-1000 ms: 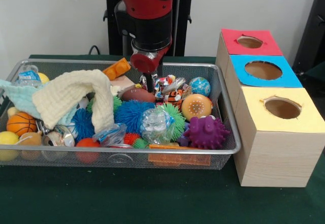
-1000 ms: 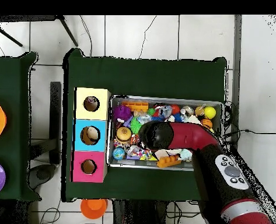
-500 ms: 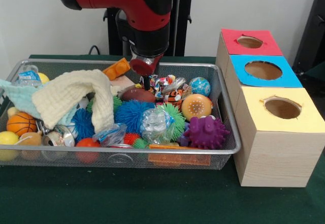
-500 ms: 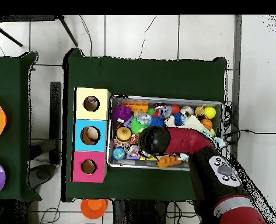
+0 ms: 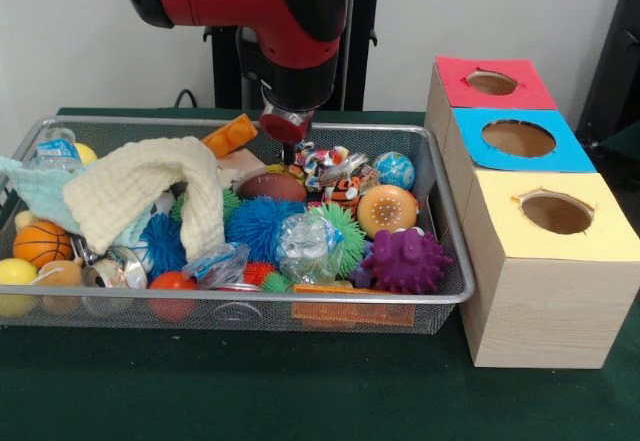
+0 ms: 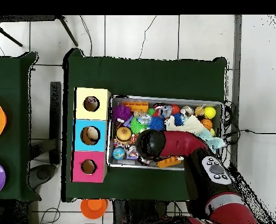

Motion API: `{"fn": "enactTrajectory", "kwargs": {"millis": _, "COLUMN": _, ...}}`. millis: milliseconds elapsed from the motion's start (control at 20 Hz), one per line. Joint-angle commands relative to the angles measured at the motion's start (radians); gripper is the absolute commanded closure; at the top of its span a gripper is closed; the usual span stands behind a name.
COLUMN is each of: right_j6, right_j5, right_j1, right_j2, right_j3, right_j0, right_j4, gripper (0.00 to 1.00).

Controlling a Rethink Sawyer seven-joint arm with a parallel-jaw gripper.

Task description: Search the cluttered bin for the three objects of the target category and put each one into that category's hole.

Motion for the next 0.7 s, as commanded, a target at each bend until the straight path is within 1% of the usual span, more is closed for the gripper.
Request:
{"fn": "enactTrajectory", "kwargs": {"millis": 50, "right_j6": 0.177, "right_j5": 0.082, "right_j1": 0.044, "right_j2": -0.032, "right_j3": -0.043, "right_j0": 0.020, "right_j4": -0.014, "gripper": 0.00}}
{"fn": "enactTrajectory", "kwargs": {"millis": 300, "right_j6": 0.173, "right_j5": 0.076, "right_j1": 0.047, "right_j2": -0.042, "right_j3": -0.039, "right_j0": 0.025, "right_j4": -0.008, "gripper": 0.00}}
{"fn": "enactTrajectory", "kwargs": {"millis": 700, "right_j6": 0.171, "right_j5": 0.087, "right_j1": 0.030, "right_j2": -0.044, "right_j3": -0.034, "right_j0": 0.029, "right_j4": 0.000, "gripper": 0.00}}
